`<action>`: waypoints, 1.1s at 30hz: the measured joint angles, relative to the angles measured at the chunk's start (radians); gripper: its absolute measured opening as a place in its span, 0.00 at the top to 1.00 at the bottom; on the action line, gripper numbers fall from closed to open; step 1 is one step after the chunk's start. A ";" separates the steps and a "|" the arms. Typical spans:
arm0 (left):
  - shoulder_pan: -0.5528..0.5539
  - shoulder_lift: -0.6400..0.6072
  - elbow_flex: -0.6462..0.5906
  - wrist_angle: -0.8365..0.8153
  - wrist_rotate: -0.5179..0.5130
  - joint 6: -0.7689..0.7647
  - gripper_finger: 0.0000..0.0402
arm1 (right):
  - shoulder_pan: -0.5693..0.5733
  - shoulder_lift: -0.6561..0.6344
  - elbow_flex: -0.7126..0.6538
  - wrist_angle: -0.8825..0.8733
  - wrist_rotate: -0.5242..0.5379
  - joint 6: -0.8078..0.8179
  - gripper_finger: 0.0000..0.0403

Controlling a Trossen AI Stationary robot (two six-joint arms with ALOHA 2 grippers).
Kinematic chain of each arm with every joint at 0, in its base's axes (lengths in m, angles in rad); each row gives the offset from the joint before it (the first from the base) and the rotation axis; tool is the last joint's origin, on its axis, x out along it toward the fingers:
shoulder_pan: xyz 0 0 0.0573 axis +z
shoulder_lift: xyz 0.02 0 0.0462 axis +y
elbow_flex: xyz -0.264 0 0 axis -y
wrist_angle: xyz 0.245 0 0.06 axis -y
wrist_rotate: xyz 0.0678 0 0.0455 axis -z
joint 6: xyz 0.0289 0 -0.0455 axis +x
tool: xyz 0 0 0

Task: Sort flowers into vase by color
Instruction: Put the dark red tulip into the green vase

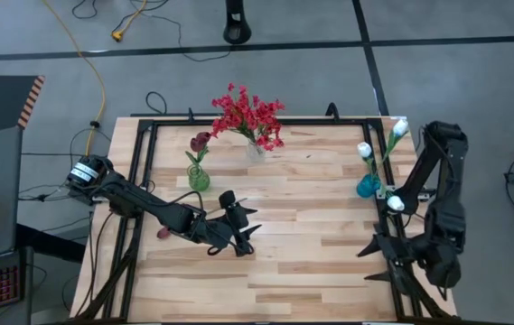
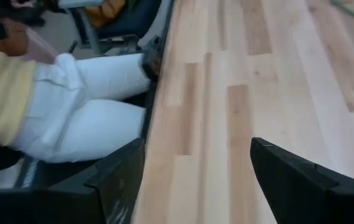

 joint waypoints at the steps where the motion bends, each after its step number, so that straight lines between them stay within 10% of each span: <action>1: 0.000 0.000 0.000 0.000 0.000 0.000 0.52 | -0.003 -0.013 -0.030 0.026 0.000 0.000 0.21; 14: 0.000 0.000 0.000 0.000 0.000 0.000 0.52 | -0.062 -0.209 -0.368 0.384 0.000 -0.135 0.21; 33: 0.000 0.000 0.000 0.000 0.000 0.000 0.52 | -0.182 -0.523 -0.536 0.427 -0.007 -0.458 0.21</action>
